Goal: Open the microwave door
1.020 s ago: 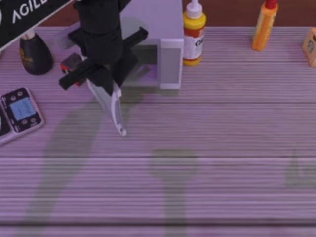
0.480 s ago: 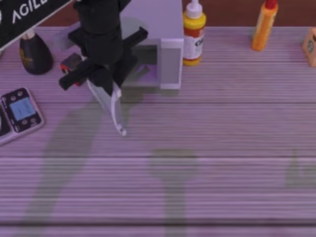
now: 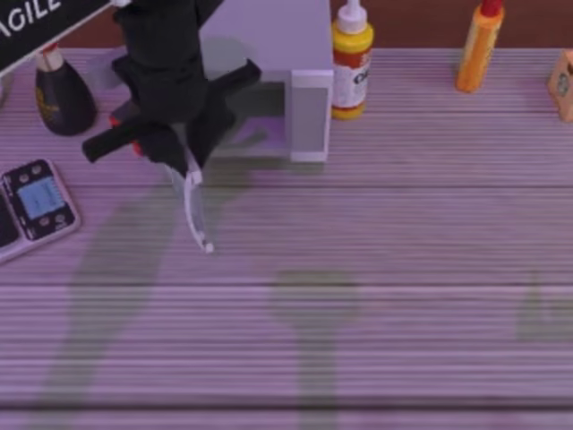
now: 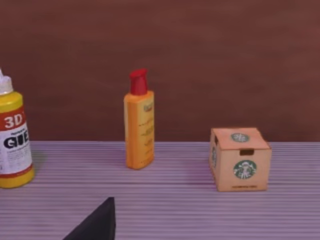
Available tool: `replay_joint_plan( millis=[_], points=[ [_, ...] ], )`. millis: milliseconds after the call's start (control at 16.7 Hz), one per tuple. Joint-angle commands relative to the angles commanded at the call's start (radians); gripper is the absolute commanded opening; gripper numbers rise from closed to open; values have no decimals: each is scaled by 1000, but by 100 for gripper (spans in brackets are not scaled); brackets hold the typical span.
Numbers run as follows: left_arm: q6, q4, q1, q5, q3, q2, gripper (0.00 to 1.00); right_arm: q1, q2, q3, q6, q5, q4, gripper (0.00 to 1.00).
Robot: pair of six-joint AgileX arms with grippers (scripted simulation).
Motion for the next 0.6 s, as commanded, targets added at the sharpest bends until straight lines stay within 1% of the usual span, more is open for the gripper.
replay_joint_plan(
  millis=[180,600],
  points=[
    [56,10,11,0,-36,-19,0,0,0,0,0,0,0,100],
    [57,10,12,0,-37,-20,0,0,0,0,0,0,0,100]
  ],
)
